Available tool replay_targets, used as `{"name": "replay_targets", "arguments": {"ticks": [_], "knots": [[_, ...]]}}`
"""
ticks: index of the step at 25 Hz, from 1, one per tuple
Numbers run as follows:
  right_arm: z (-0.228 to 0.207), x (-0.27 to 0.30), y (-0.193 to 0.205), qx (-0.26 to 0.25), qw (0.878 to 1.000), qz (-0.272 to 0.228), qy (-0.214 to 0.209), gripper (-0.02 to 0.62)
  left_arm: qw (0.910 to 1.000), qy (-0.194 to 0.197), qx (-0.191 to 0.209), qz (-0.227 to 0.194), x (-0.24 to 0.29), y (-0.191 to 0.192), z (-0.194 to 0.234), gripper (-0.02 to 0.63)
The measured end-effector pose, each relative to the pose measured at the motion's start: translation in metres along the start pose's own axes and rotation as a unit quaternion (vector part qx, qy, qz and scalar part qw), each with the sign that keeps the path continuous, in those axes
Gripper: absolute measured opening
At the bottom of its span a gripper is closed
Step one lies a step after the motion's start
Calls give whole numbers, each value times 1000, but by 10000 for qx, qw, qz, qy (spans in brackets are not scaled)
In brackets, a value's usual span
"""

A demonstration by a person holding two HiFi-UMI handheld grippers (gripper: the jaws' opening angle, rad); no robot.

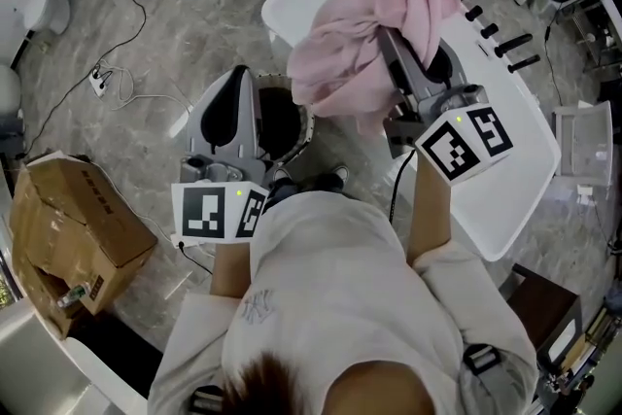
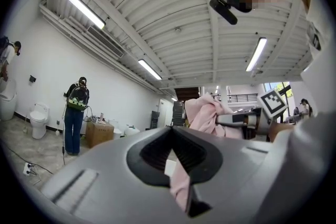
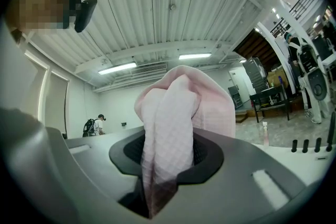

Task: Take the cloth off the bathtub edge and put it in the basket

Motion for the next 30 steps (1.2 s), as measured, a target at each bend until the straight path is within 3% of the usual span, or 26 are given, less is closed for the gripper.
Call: {"name": "replay_targets", "arguments": {"ticks": [8,22,30], "knots": [[67,50,10,-24,9997,65,-216,117,9998,-176,-23,-20,-39,-3,70,48],[132,101,34,45,9957,276,-878,117,9971,-750,-74,58,-91,5,127,48],[148,119,40,27,9902,465,-1313,117,9935,-1118,-186,62,-103,11,136,48]]}}
Point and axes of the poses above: the fingertips, and each gripper's own axes: x forward along the fingers, z to its left, y out of its underside, the point moved 4 cm from there along -x, backward along the fingers, and after that the axes turned 13 degrees about z, right-handed, at the moved point
